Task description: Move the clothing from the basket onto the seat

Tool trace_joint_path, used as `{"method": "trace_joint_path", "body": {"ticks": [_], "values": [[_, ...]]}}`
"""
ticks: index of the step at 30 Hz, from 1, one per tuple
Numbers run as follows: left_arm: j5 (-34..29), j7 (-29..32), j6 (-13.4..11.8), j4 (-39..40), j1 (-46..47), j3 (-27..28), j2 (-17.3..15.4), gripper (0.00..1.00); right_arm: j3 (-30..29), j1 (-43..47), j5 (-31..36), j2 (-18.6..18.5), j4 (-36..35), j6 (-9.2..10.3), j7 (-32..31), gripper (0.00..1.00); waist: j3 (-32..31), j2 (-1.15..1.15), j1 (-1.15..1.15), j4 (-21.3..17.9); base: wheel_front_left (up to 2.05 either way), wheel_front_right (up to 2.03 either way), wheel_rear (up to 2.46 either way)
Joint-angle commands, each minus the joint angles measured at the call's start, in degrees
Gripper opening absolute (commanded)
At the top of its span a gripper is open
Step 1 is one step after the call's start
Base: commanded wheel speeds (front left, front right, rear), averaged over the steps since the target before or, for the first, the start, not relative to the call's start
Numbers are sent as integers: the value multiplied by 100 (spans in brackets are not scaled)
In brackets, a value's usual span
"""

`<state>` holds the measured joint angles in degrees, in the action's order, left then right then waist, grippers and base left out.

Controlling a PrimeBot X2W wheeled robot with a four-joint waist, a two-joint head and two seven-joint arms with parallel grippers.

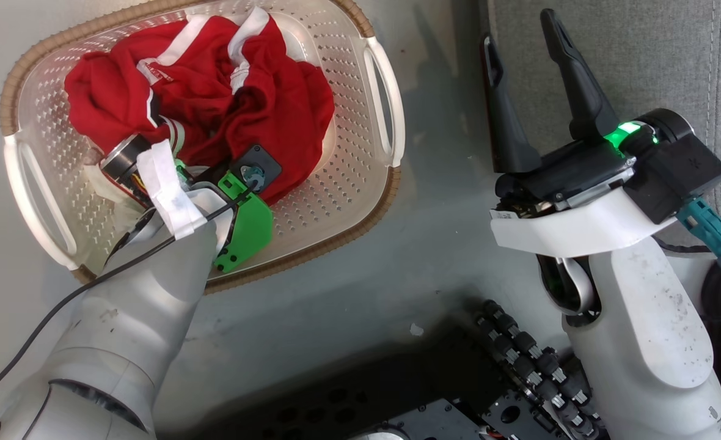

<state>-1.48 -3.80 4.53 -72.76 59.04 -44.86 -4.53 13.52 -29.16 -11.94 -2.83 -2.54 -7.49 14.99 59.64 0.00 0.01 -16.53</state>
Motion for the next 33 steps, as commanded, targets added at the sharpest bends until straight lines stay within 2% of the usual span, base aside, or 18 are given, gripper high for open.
{"method": "trace_joint_path", "body": {"ticks": [1,8,18,24,33], "values": [[29,-71,20,-31,86,-26,-57,0,-9,-68,-23,-9,-8,0,28,100,-40,0,-1,17,0,0,0],[363,-533,132,-16,-77,124,48,0,-37,-30,84,-12,116,0,27,100,-368,0,-1,187,0,0,0],[1034,-1090,199,384,-570,410,149,0,-109,257,354,-14,380,0,26,100,-1251,0,-1,557,0,0,0],[1444,-1143,212,1086,-996,495,162,0,-180,484,469,-15,578,0,24,100,-1831,0,-1,767,0,0,0],[1895,-1142,2,2414,-1710,775,160,0,-265,822,479,-14,731,0,21,100,-2729,0,-1,984,0,0,0]]}}
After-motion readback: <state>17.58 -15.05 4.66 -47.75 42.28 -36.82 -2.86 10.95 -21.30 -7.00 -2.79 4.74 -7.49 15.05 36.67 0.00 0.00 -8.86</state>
